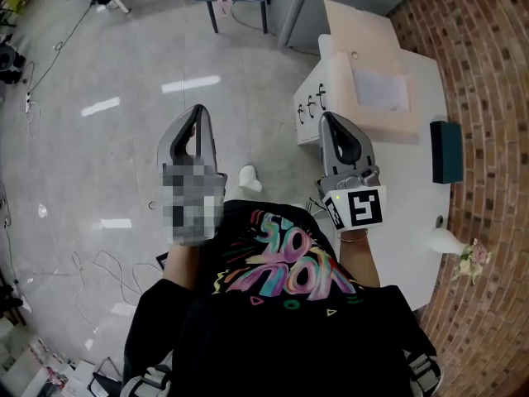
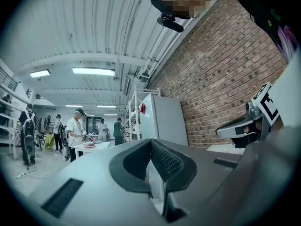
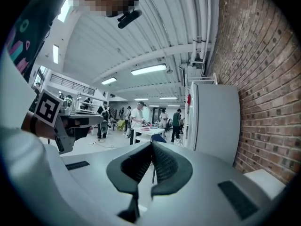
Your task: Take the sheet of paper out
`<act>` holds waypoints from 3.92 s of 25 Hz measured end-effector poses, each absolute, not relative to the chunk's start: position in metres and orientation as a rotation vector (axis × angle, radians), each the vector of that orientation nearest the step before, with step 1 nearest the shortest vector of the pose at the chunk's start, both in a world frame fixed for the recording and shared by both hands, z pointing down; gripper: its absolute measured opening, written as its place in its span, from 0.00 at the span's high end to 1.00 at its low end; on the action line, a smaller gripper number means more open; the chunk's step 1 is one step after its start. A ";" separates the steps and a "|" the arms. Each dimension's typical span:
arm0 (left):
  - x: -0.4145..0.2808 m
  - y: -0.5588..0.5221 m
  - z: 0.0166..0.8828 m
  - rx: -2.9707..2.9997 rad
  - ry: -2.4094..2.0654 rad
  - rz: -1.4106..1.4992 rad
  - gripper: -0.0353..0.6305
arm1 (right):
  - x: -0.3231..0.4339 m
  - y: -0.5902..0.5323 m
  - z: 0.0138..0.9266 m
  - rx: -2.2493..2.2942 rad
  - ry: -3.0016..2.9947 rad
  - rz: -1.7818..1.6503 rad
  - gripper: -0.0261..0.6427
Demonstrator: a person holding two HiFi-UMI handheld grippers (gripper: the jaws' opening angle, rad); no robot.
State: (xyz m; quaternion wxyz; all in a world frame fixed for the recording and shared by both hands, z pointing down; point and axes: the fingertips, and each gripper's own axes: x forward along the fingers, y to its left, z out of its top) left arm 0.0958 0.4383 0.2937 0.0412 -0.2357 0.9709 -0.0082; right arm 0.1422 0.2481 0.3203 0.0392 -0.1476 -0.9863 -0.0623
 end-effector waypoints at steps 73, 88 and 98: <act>-0.094 -0.165 0.340 -2.808 1.566 -0.152 0.91 | 0.085 -0.131 0.332 1.782 -2.435 0.153 0.93; -0.097 -0.154 0.351 -2.818 1.557 -0.223 0.91 | 0.082 -0.118 0.338 1.761 -2.471 0.199 0.93; -0.085 -0.157 0.372 -2.944 1.494 -0.306 0.68 | 0.082 -0.122 0.342 1.722 -2.483 0.218 0.93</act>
